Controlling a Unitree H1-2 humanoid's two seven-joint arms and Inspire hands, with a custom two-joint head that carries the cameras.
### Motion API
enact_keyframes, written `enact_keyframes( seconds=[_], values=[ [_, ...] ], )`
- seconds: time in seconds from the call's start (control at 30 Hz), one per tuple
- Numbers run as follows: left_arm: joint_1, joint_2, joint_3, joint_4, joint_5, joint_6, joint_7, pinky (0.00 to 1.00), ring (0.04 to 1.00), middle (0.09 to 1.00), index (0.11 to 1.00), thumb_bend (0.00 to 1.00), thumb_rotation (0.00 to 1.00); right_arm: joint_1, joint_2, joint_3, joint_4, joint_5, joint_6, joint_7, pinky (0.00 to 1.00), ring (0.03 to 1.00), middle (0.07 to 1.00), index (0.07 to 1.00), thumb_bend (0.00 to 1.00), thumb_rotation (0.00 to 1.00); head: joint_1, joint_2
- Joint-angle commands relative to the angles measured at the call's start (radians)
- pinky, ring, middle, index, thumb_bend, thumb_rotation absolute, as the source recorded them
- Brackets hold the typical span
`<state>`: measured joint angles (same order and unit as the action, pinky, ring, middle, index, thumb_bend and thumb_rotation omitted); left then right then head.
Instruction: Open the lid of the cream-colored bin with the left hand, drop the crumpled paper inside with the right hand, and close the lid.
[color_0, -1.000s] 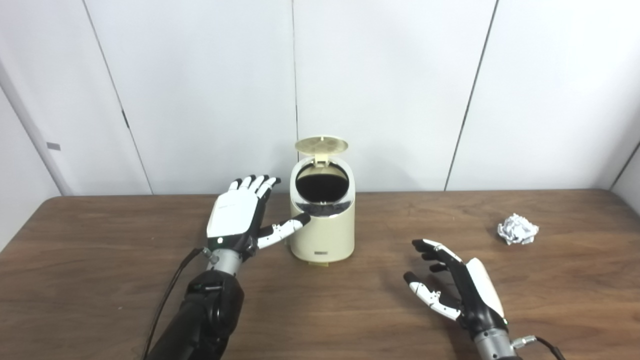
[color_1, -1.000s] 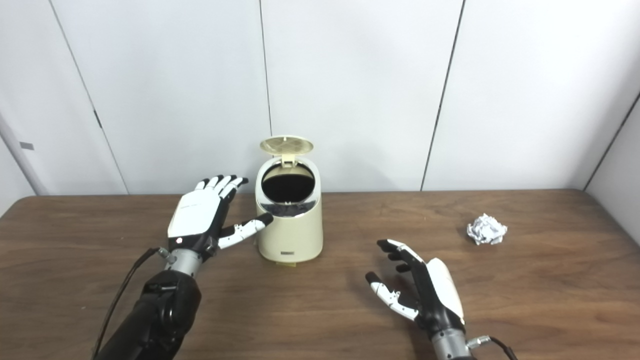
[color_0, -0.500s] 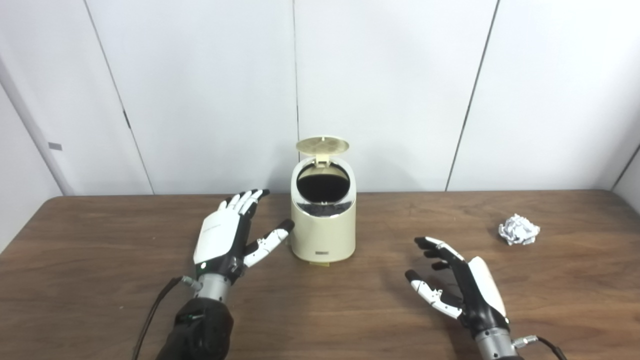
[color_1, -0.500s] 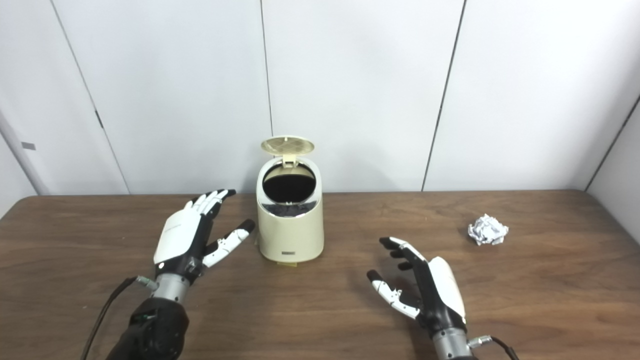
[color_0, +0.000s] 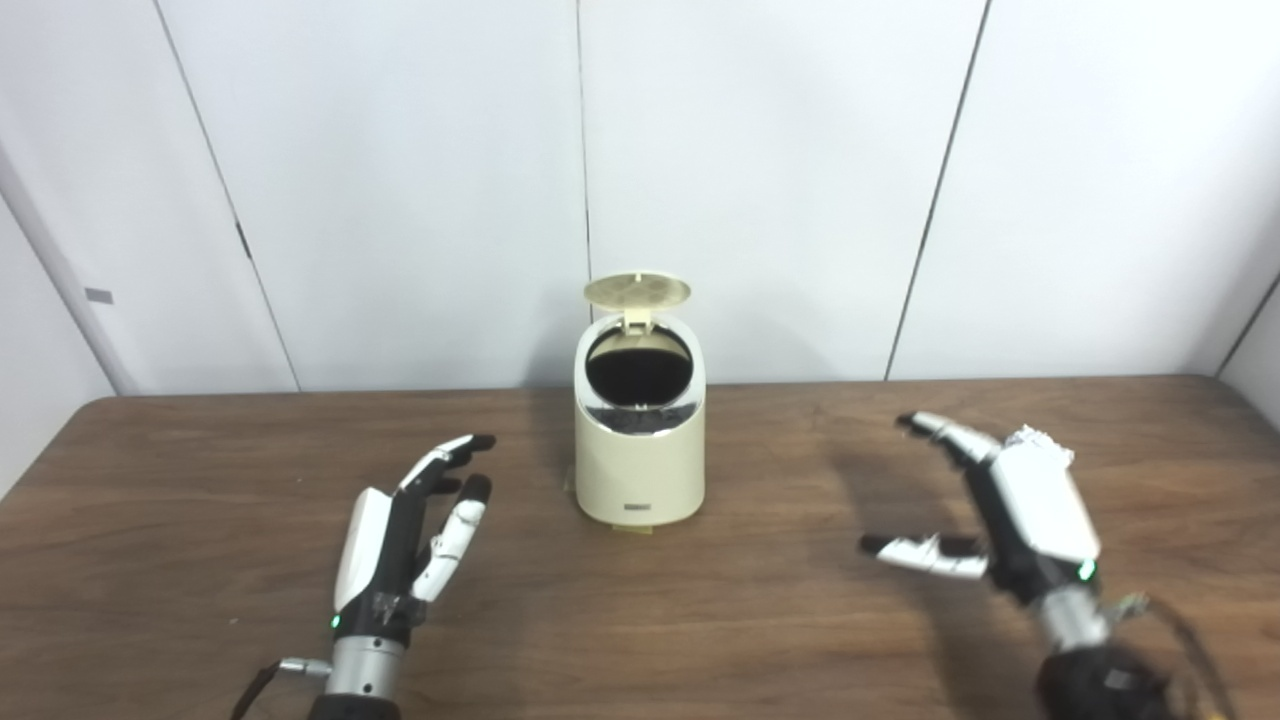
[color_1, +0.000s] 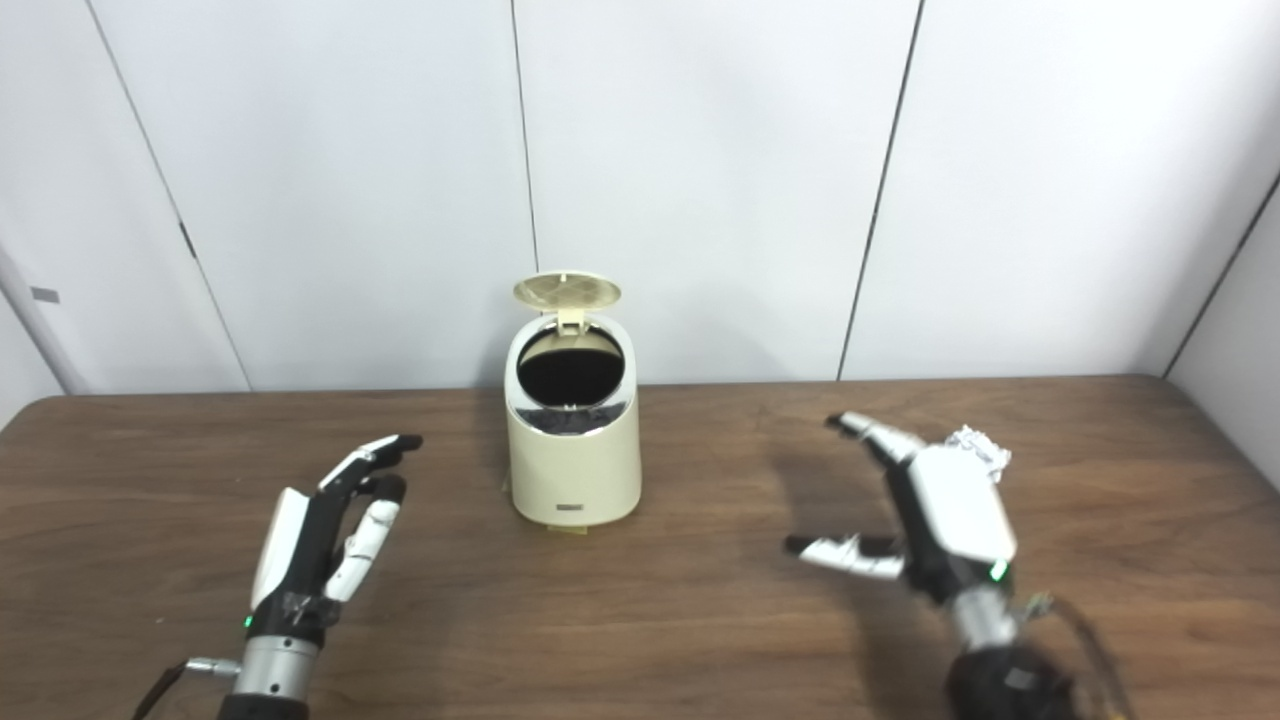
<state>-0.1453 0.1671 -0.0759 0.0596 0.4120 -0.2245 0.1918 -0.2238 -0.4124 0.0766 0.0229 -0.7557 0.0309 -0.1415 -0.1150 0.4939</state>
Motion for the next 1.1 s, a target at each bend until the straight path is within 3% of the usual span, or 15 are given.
enact_keyframes(
  seconds=[0.0,0.23,0.47,0.7,0.93,1.07],
  values=[
    [0.016,0.001,0.003,-0.022,0.027,-0.034,0.024,0.80,0.834,0.835,0.804,0.52,1.00,-0.045,-0.038,-0.011,-0.013,-0.003,0.013,0.032,0.72,0.812,0.833,0.818,0.85,0.38,-0.001,0.001],
    [0.073,-0.013,0.013,-0.033,0.058,-0.027,0.043,0.85,0.844,0.833,0.798,0.52,1.00,-0.155,-0.174,0.026,0.035,-0.080,0.118,0.214,0.71,0.840,0.857,0.830,0.92,0.32,-0.019,0.005],
    [0.083,-0.021,0.018,-0.007,0.067,-0.046,0.074,0.84,0.842,0.832,0.798,0.51,1.00,-0.259,-0.240,0.068,0.106,-0.131,0.204,0.344,0.69,0.845,0.865,0.831,0.94,0.24,-0.020,0.003],
    [0.079,-0.018,0.020,0.001,0.075,-0.052,0.087,0.83,0.842,0.828,0.789,0.49,1.00,-0.327,-0.252,0.102,0.249,-0.129,0.222,0.354,0.66,0.869,0.884,0.844,0.95,0.22,-0.030,0.002],
    [0.079,-0.016,0.016,-0.001,0.090,-0.045,0.099,0.83,0.838,0.825,0.784,0.52,1.00,-0.392,-0.268,0.143,0.361,-0.133,0.247,0.390,0.72,0.915,0.916,0.854,0.93,0.21,-0.031,0.004],
    [0.079,-0.015,0.015,-0.005,0.097,-0.039,0.098,0.82,0.836,0.823,0.782,0.54,1.00,-0.423,-0.277,0.170,0.414,-0.129,0.228,0.398,0.71,0.912,0.917,0.853,0.93,0.21,-0.032,0.006]
  ],
)
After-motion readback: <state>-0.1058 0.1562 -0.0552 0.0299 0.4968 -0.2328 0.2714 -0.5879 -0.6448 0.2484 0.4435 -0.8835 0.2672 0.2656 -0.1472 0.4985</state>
